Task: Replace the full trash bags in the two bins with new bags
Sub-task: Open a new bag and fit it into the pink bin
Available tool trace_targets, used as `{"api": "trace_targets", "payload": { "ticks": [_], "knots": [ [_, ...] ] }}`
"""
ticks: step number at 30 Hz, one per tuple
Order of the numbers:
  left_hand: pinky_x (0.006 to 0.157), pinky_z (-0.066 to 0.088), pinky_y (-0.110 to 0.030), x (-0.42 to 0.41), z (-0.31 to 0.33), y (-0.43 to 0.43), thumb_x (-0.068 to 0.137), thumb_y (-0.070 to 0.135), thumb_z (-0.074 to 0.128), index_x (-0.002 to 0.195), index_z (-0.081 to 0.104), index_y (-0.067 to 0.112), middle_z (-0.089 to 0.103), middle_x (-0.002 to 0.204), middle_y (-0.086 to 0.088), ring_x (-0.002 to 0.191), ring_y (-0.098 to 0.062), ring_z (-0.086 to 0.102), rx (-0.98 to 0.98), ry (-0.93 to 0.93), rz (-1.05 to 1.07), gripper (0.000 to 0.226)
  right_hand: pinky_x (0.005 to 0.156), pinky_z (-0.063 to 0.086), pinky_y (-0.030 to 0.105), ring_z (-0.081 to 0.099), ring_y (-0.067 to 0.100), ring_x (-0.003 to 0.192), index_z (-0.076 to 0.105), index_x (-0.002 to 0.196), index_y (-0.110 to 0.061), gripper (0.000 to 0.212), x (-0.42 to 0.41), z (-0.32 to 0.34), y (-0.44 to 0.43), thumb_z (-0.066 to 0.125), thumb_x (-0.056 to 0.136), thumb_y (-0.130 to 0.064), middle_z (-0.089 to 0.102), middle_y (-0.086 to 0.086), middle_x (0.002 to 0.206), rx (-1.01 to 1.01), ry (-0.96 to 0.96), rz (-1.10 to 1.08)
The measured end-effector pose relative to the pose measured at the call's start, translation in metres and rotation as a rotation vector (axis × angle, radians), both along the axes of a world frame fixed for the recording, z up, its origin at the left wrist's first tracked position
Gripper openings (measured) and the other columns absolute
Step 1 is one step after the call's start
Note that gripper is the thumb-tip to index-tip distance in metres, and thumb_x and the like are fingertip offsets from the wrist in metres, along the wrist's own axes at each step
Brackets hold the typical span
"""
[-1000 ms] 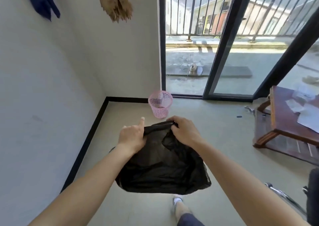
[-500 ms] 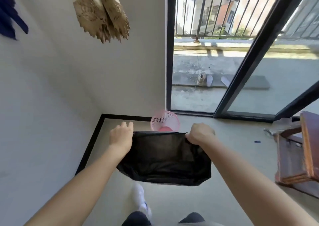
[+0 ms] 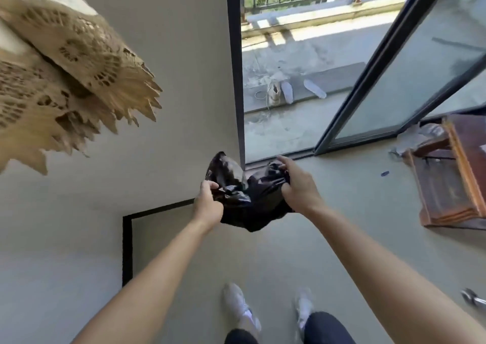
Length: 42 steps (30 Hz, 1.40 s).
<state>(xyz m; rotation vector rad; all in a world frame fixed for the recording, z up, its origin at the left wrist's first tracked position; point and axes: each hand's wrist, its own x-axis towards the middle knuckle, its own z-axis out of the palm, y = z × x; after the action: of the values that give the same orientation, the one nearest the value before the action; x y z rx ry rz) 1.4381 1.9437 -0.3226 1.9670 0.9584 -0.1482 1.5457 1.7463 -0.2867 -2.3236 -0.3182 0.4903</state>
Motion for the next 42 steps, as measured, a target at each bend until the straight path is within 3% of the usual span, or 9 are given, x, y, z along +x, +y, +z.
{"api": "trace_targets", "payload": {
  "ticks": [6, 12, 17, 20, 23, 28, 32, 36, 42],
  "knots": [
    [0.078, 0.043, -0.03, 0.043, -0.099, 0.01, 0.067, 0.02, 0.084, 0.115, 0.045, 0.013, 0.056, 0.109, -0.004, 0.098, -0.023, 0.055, 0.009, -0.082, 0.056, 0.063, 0.096, 0.036, 0.015, 0.056, 0.017, 0.115, 0.053, 0.138, -0.015, 0.064, 0.037, -0.09, 0.024, 0.056, 0.077, 0.005, 0.06, 0.002, 0.127, 0.089, -0.14, -0.193],
    [0.074, 0.042, -0.034, 0.043, -0.274, -0.006, 0.078, 0.004, 0.06, 0.119, 0.05, 0.009, 0.058, 0.113, -0.017, 0.1, -0.039, 0.057, 0.061, 0.057, 0.147, 0.043, 0.092, 0.045, 0.031, 0.058, 0.029, 0.115, 0.03, 0.152, -0.022, 0.08, 0.04, -0.269, 0.026, 0.07, 0.082, -0.024, 0.063, 0.005, 0.131, -0.217, 0.089, -0.02],
    [0.076, 0.047, -0.036, 0.022, -0.384, -0.031, 0.074, 0.014, 0.069, 0.113, 0.056, 0.016, 0.063, 0.11, -0.014, 0.101, -0.038, 0.058, 0.011, 0.331, -0.022, 0.042, 0.078, 0.047, 0.032, 0.061, 0.038, 0.107, 0.065, 0.116, -0.022, 0.035, 0.032, -0.392, -0.004, 0.054, 0.084, -0.017, 0.07, 0.012, 0.111, -0.52, 0.387, 0.174],
    [0.076, 0.047, -0.033, 0.006, -0.412, -0.046, 0.079, 0.008, 0.055, 0.116, 0.052, 0.022, 0.065, 0.109, -0.008, 0.098, -0.034, 0.059, -0.078, 0.464, -0.097, 0.04, 0.091, 0.044, 0.035, 0.055, 0.038, 0.117, 0.066, 0.121, -0.02, 0.041, 0.032, -0.419, -0.02, 0.05, 0.084, -0.013, 0.063, 0.017, 0.123, -0.58, 0.458, 0.201],
    [0.072, 0.046, -0.031, 0.002, -0.413, -0.055, 0.077, 0.01, 0.051, 0.114, 0.051, 0.024, 0.063, 0.112, -0.005, 0.098, -0.029, 0.058, -0.172, 0.445, -0.032, 0.04, 0.099, 0.042, 0.038, 0.05, 0.035, 0.118, 0.062, 0.122, -0.022, 0.041, 0.036, -0.425, -0.033, 0.054, 0.082, -0.018, 0.05, 0.012, 0.125, -0.539, 0.381, 0.101],
    [0.097, 0.045, -0.029, 0.025, -0.405, -0.052, 0.063, 0.043, 0.08, 0.127, 0.046, 0.025, 0.053, 0.121, 0.0, 0.107, -0.019, 0.056, -0.226, 0.318, -0.014, 0.075, 0.093, 0.029, 0.02, 0.045, 0.03, 0.117, 0.055, 0.119, -0.019, 0.038, 0.055, -0.426, -0.034, 0.055, 0.082, -0.008, 0.037, 0.008, 0.131, -0.38, 0.324, -0.131],
    [0.087, 0.036, -0.025, 0.049, -0.429, -0.042, 0.08, 0.025, 0.065, 0.139, 0.038, 0.021, 0.043, 0.13, -0.011, 0.112, -0.03, 0.052, 0.048, 0.328, 0.002, 0.065, 0.092, 0.042, 0.025, 0.052, 0.025, 0.105, 0.057, 0.103, -0.016, 0.025, 0.072, -0.457, -0.011, 0.053, 0.081, -0.005, 0.051, 0.007, 0.124, -0.202, 0.348, -0.121],
    [0.101, 0.044, -0.04, 0.064, -0.473, -0.031, 0.083, 0.019, 0.052, 0.142, 0.035, 0.021, 0.051, 0.135, -0.01, 0.121, -0.035, 0.049, -0.019, 0.365, 0.109, 0.061, 0.085, 0.052, 0.035, 0.062, 0.025, 0.096, 0.056, 0.103, -0.019, 0.023, 0.073, -0.498, 0.013, 0.053, 0.084, -0.007, 0.068, 0.002, 0.101, -0.087, 0.441, -0.099],
    [0.104, 0.032, -0.041, 0.086, -0.538, -0.021, 0.076, 0.009, 0.058, 0.137, 0.04, 0.014, 0.051, 0.133, -0.007, 0.131, -0.031, 0.036, 0.266, 0.148, -0.264, 0.063, 0.088, 0.056, 0.038, 0.062, 0.016, 0.101, 0.054, 0.12, -0.031, 0.053, 0.08, -0.569, 0.042, 0.043, 0.074, -0.01, 0.067, -0.004, 0.106, -0.055, 0.616, -0.02]
  ]
}}
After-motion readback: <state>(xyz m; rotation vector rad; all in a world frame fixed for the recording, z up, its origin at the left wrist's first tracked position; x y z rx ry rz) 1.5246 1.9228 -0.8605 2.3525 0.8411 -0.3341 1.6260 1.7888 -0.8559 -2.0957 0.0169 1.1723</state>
